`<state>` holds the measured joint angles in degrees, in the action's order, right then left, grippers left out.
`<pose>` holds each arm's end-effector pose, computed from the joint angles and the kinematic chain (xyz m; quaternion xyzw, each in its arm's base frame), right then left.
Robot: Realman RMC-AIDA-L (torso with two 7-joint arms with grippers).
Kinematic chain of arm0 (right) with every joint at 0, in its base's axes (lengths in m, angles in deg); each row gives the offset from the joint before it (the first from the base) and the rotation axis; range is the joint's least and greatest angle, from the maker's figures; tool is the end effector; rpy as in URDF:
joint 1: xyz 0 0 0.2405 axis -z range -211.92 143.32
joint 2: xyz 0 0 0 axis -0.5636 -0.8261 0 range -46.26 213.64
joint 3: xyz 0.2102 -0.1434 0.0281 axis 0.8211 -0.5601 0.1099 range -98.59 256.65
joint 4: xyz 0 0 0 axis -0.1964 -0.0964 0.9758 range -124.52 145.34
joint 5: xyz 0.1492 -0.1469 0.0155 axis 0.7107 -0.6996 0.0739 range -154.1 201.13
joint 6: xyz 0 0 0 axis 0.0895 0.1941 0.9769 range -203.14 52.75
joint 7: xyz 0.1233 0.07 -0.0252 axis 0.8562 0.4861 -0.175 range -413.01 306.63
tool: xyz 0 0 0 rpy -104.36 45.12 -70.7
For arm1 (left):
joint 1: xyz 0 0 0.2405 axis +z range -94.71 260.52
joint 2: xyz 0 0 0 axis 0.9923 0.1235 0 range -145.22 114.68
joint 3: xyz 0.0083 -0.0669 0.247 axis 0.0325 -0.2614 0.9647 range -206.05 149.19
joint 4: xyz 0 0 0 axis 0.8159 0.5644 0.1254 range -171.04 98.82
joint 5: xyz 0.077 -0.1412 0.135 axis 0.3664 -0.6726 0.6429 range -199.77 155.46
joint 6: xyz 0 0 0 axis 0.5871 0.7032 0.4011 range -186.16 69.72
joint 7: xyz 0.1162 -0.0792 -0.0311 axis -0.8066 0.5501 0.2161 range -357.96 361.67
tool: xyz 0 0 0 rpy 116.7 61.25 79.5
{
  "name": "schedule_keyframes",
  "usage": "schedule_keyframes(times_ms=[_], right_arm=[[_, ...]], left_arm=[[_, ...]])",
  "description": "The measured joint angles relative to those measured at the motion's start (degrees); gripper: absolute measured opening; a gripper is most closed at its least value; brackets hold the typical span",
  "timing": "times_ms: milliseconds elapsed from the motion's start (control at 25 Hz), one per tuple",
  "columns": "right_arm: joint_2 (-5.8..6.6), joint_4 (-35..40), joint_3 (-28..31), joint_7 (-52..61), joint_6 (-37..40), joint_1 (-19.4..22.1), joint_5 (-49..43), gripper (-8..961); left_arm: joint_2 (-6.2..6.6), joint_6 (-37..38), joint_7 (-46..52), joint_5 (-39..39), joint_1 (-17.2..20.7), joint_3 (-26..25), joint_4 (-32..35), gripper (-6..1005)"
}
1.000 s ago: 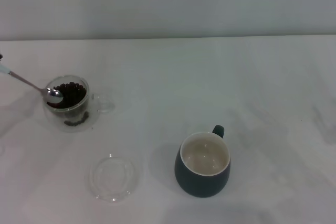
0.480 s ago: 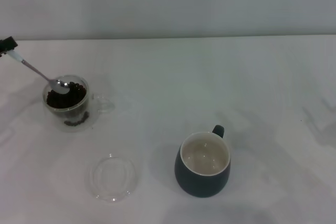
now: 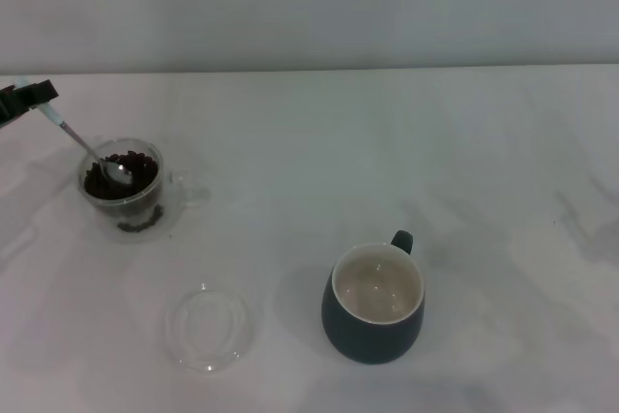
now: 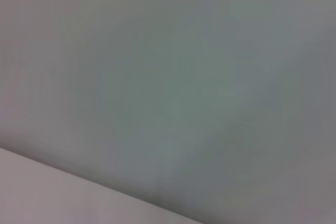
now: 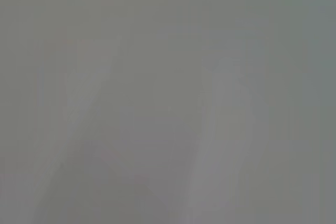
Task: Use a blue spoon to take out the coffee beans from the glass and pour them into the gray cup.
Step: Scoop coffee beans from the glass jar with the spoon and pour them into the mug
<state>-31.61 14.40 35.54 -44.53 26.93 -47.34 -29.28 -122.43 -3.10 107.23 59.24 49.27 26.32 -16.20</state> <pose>0.3419 0.2315 0.0511 -0.7070 0.0151 0.3574 0.6101 -0.3207 0.4083 0.0584 -0.7206 -0.5337 -0.3156 0.3102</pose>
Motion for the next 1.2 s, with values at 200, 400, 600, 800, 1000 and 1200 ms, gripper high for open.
schedule_keyframes(times_ms=[200, 400, 600, 800, 1000, 1200], right_arm=[[0.0, -0.1, -0.2, 0.0, -2.7, -1.3, 0.0, 532], [0.0, -0.1, -0.2, -0.1, -3.4, -2.2, 0.0, 531], [0.0, -0.1, -0.2, -0.1, -3.4, -2.6, 0.1, 531], [0.0, 0.0, 0.0, -0.1, -3.4, -2.7, 0.1, 531], [0.0, 0.0, 0.2, 0.0, -3.5, -2.9, 0.1, 531], [0.0, 0.1, 0.3, 0.0, -3.5, -3.1, 0.2, 531]], left_arm=[[-0.48, -0.7, 0.0, 0.3, -0.5, -0.4, 0.0, 136], [-1.55, -0.6, 1.7, 0.0, -0.5, -0.4, -0.1, 135], [-2.59, -0.2, 5.9, 0.0, -0.2, -0.4, -0.5, 135], [-4.03, 0.2, 7.7, -1.4, 0.9, -0.6, 0.0, 135], [-4.35, 1.3, 8.2, -5.1, 2.3, -0.6, -0.5, 135], [-4.92, 3.2, 9.0, -10.2, 5.1, -0.7, -0.7, 135]])
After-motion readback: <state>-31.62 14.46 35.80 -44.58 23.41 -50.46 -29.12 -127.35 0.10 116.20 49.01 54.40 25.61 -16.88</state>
